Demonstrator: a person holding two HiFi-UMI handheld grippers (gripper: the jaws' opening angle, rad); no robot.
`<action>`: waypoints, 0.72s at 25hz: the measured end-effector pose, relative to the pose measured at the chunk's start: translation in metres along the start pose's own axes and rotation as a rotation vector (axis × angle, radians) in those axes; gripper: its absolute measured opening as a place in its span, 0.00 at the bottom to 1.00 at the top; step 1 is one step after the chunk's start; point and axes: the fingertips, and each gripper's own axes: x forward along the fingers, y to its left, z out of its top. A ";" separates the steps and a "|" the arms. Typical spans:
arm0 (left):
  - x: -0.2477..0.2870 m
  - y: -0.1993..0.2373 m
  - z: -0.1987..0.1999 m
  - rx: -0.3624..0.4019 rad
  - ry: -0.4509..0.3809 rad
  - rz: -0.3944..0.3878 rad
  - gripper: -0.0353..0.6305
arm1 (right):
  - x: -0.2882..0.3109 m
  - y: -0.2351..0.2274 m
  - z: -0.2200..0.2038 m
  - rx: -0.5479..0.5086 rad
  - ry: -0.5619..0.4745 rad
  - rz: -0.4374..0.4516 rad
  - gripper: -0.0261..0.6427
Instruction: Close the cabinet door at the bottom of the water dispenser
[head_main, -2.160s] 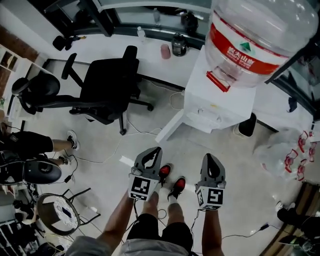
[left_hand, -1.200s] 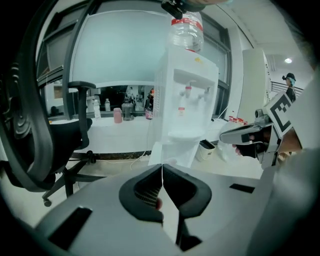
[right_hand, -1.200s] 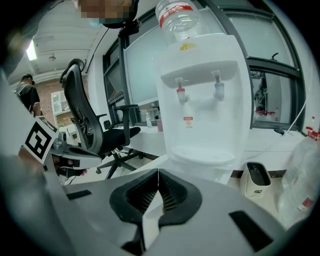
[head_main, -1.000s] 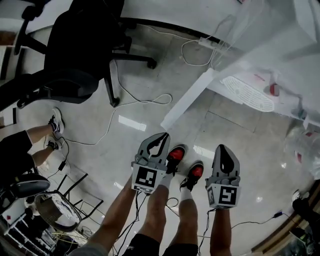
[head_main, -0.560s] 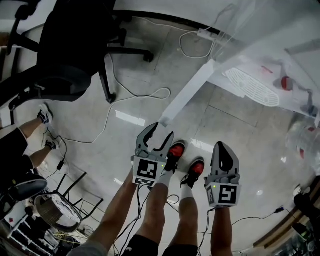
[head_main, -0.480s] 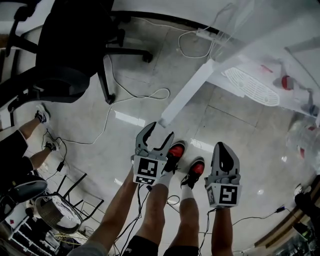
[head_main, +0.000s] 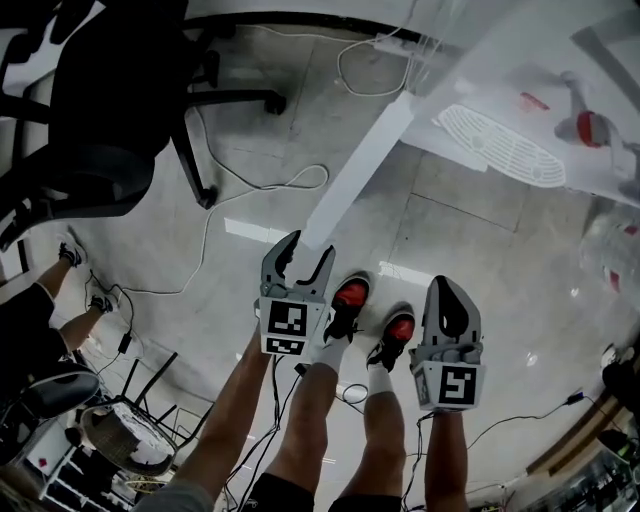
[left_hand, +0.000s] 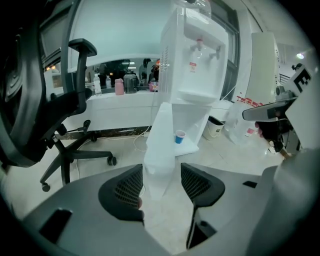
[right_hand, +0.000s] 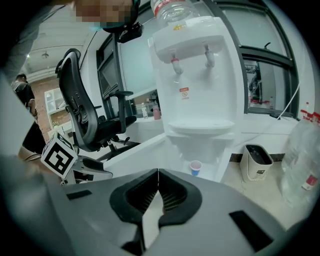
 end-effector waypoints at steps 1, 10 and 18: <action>0.001 0.000 0.000 0.003 0.000 0.004 0.42 | -0.001 -0.001 -0.002 0.006 0.003 -0.005 0.07; 0.002 -0.001 -0.001 0.021 -0.009 0.034 0.35 | -0.011 -0.009 -0.016 0.016 0.007 -0.032 0.07; 0.001 -0.022 -0.005 0.042 -0.011 0.018 0.34 | -0.024 -0.013 -0.027 0.031 0.001 -0.050 0.07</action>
